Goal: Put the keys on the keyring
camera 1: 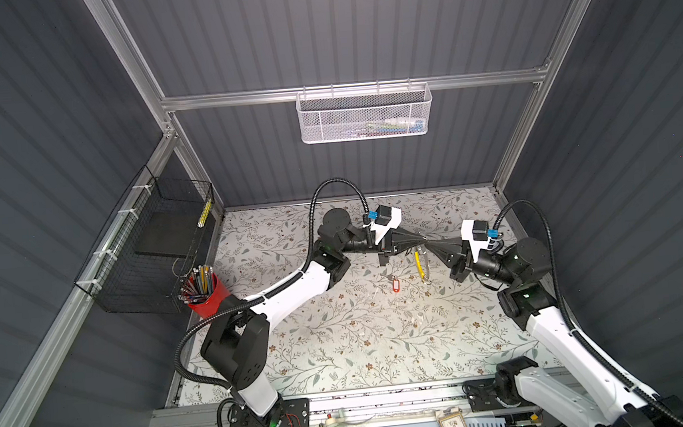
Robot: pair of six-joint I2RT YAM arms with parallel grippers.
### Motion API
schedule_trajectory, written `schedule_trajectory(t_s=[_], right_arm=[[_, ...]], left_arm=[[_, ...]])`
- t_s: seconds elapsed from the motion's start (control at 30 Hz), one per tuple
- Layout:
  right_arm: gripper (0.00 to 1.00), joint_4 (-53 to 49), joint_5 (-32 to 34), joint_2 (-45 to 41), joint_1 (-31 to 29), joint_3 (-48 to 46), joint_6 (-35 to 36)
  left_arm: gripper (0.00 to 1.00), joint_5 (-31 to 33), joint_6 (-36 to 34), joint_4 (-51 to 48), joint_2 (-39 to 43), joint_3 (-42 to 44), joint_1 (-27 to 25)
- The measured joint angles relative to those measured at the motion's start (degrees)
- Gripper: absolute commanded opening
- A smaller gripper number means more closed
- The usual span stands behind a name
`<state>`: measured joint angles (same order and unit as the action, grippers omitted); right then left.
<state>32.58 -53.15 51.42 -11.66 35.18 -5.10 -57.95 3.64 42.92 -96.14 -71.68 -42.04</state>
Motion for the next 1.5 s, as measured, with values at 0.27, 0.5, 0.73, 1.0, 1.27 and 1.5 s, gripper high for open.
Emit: schedule_trajectory(t_s=[0.27,0.5,0.73,1.0,1.27,1.5], right_arm=[[0.0,0.4,-0.4,0.4,0.0,0.0,-0.3],[0.0,-11.4,1.8,0.2,0.0,2.3,6.3],[0.0,-23.8,4.9,-0.1,0.0,5.0,13.5],[0.0,-36.1,8.2,0.4,0.0,10.1,20.9],[0.0,-44.3,11.0,2.0,-1.8,13.7,25.7],[0.0,-47.8,12.4,2.5,-3.2,14.5,27.8]], left_arm=[[0.09,-0.2,-0.5,-0.9,0.0,-0.3,0.1],[0.38,3.3,-18.2,-24.6,0.6,-6.1,-0.1],[0.4,10.9,-35.0,-47.0,3.7,-12.5,-0.2],[0.4,19.6,-48.4,-64.9,4.0,-19.6,-1.8],[0.37,27.7,-55.9,-71.8,0.4,-24.2,-6.1],[0.3,32.7,-58.3,-73.6,-1.2,-25.0,-7.5]])
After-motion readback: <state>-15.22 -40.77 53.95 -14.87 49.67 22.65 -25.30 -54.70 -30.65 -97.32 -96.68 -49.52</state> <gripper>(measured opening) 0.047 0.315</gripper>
